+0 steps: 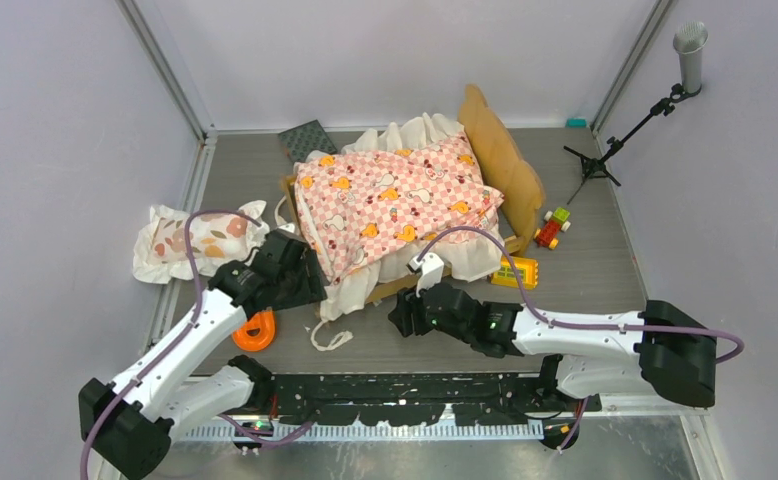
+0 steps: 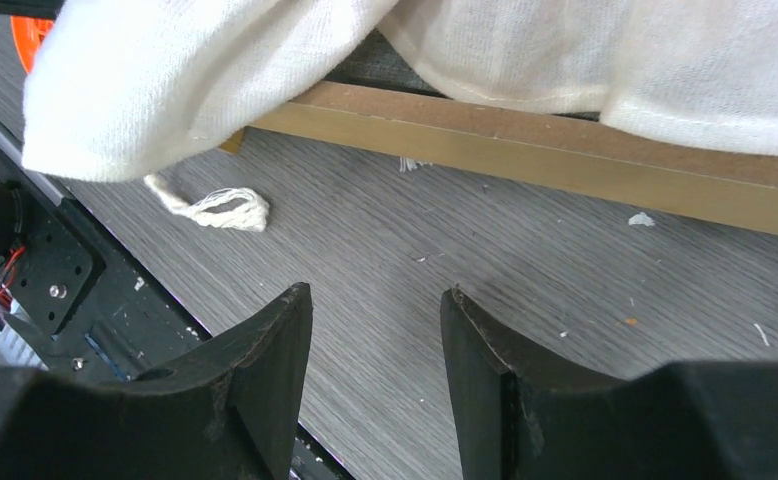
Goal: Set up the pet bed
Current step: Cross the ropes on the bed frame.
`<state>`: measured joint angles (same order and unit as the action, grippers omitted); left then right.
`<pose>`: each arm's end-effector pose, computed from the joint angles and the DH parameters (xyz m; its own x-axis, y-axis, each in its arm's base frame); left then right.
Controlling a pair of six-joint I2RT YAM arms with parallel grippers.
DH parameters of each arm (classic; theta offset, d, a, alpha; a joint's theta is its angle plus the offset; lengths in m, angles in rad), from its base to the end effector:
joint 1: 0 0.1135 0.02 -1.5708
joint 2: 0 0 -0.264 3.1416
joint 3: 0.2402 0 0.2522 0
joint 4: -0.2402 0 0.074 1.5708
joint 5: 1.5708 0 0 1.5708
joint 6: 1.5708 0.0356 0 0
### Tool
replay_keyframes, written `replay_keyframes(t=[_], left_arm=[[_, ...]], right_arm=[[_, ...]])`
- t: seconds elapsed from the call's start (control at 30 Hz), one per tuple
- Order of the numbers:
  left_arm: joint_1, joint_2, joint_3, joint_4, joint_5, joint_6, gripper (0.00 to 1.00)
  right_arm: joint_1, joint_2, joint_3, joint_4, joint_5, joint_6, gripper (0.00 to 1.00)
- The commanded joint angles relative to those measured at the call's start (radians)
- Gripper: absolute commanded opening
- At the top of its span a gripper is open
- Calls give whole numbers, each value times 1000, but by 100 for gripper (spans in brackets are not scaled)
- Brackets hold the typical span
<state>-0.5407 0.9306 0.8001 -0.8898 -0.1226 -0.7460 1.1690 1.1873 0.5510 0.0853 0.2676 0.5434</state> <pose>0.1481 -0.0839 0.2597 -0.8461 -0.2777 -0.4549 -0.1610 0.9468 -0.2785 0.1049 0.2229 0.2043 -0.5886 -0.1102 -0.8009 -0.5785 0.7494 0.3220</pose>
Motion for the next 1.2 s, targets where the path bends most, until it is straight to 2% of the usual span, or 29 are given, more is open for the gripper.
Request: replay_keyframes(t=[0.0, 0.3, 0.53, 0.8, 0.93, 0.97, 1.03, 1.17], left_arm=[[4, 44, 33, 83, -45, 24, 59], [3, 85, -8, 137, -34, 25, 36], [4, 125, -24, 177, -29, 27, 36], [5, 173, -42, 219, -34, 31, 36], [3, 195, -38, 224, -45, 39, 24], [3, 199, -36, 224, -49, 43, 19], [5, 205, -30, 223, -48, 47, 2], [3, 202, 4, 200, -42, 61, 0]], right_arm=[[15, 18, 7, 56, 9, 18, 55], [25, 31, 8, 60, 21, 25, 55], [47, 59, 0, 91, 54, 25, 55], [95, 73, -76, 252, 150, -16, 56], [124, 85, -95, 313, 195, -57, 56], [134, 92, -106, 343, 203, -72, 56], [149, 109, -127, 411, 210, -99, 56], [170, 184, -162, 563, 212, -179, 58]])
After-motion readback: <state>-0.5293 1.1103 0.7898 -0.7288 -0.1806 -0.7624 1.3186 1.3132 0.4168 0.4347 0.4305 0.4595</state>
